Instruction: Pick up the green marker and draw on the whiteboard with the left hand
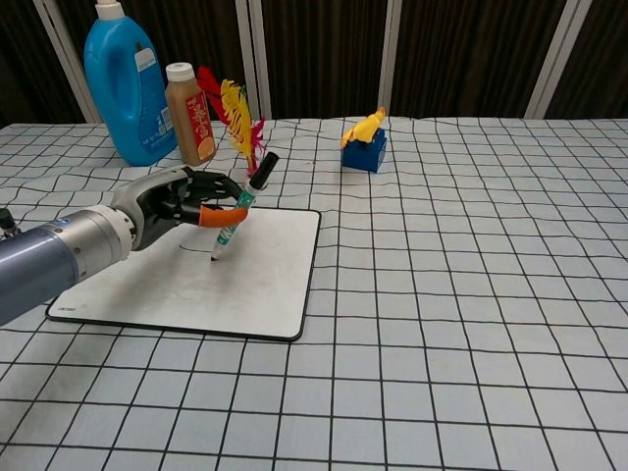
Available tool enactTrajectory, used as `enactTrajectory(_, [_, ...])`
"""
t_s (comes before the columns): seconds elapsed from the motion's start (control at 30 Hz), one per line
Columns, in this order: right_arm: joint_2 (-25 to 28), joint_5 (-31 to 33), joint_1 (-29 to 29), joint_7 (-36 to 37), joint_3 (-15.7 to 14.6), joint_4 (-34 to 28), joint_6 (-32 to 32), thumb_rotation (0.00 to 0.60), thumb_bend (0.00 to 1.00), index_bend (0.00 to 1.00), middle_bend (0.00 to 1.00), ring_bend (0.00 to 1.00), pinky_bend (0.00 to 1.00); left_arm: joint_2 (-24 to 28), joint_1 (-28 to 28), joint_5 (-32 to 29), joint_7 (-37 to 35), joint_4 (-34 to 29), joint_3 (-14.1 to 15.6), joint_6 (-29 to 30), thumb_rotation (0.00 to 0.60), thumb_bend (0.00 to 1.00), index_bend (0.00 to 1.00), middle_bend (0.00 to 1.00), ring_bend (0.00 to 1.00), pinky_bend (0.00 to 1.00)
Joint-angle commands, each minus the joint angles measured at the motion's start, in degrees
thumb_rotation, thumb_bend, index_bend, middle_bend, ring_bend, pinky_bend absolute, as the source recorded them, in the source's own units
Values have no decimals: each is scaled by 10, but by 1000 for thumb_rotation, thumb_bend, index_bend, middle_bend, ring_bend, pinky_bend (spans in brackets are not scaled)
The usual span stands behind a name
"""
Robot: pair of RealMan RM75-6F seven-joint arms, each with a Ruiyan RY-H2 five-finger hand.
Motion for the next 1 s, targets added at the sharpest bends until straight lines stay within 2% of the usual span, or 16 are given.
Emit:
enactTrajectory(0.03, [0,0,0,-1,0,0,0,600,353,0,0,0,0,4,4,0,2,-4,2,2,600,540,763,254,51,65])
enactTrajectory(0.5, [-3,-2,-1,-8,0,0,5,600,354,0,0,0,0,46,43,2,15,-64,22,24,600,546,766,254,51,65])
enactTrajectory(0.77, [-3,-1,-2,-12,1,-2,7,600,354,0,0,0,0,104,81,17,6,-158,26,65,600,546,767,254,51,65])
enactTrajectory(1.0, [-3,3,-2,-15,2,-4,6,600,354,0,0,0,0,153,91,34,19,-218,19,87,600,546,767,254,51,65])
